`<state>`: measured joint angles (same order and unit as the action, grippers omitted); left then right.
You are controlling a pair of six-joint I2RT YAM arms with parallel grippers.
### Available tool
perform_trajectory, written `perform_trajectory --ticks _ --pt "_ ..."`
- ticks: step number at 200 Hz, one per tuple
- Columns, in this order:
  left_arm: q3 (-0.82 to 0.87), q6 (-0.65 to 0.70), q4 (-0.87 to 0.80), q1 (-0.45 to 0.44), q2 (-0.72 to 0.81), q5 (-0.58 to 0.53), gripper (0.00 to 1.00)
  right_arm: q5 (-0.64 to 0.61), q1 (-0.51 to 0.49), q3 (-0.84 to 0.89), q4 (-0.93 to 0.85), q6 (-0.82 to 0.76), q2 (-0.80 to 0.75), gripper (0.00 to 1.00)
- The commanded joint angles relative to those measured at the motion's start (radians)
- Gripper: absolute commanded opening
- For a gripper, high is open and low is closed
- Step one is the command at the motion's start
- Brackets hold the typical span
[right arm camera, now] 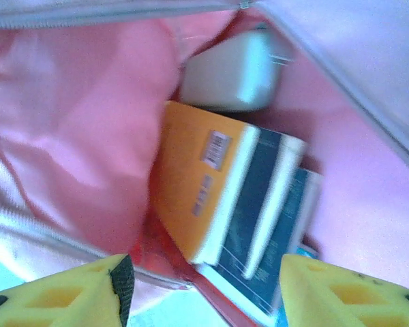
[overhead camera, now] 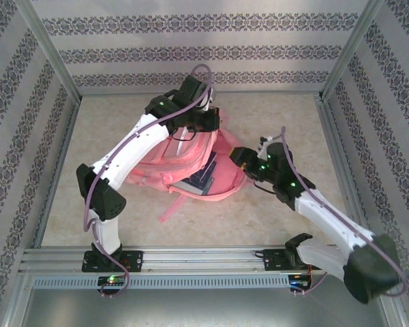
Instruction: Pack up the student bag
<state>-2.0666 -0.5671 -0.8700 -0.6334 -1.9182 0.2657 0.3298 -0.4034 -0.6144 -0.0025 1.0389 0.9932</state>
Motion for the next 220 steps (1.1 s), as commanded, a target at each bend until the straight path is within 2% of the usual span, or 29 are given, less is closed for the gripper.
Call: perform_trajectory --ticks 1,34,48,63,84,104,124,141,160,180,220 --pt "-0.047 -0.049 0.122 -0.013 -0.104 0.094 0.08 -0.044 0.057 0.016 -0.253 -0.082 -0.123 0.54" --pt "-0.324 -0.029 0.008 -0.064 -0.310 0.133 0.19 -0.052 0.084 -0.046 -0.414 -0.207 -0.159 0.46" --pt "-0.405 -0.026 -0.022 -0.066 -0.341 0.098 0.34 -0.042 0.068 -0.079 -0.450 -0.265 -0.141 0.45" --pt "-0.425 -0.002 -0.051 -0.060 -0.321 0.038 0.45 -0.052 0.017 -0.103 -0.474 -0.314 -0.129 0.45" --pt "-0.385 0.020 -0.094 -0.046 -0.247 -0.040 0.54 -0.138 -0.132 -0.113 -0.486 -0.365 -0.108 0.50" --pt "-0.288 -0.023 -0.143 -0.039 -0.145 -0.183 0.56 -0.230 -0.279 -0.084 -0.438 -0.363 -0.070 0.51" --pt "-0.088 -0.071 -0.124 -0.022 0.006 -0.286 0.57 -0.314 -0.420 -0.048 -0.322 -0.370 -0.010 0.51" --pt "0.167 -0.127 -0.012 0.019 0.181 -0.309 0.57 -0.441 -0.568 -0.007 -0.175 -0.485 0.042 0.52" --pt "0.449 -0.235 0.126 0.106 0.370 -0.254 0.57 -0.560 -0.702 0.062 0.052 -0.636 0.100 0.55" --pt "0.648 -0.291 0.176 0.168 0.512 -0.224 0.55 -0.572 -0.757 0.101 0.237 -0.729 0.209 0.55" --pt "0.840 -0.337 0.115 0.236 0.699 -0.209 0.55 -0.622 -0.818 0.065 0.433 -0.909 0.456 0.48"
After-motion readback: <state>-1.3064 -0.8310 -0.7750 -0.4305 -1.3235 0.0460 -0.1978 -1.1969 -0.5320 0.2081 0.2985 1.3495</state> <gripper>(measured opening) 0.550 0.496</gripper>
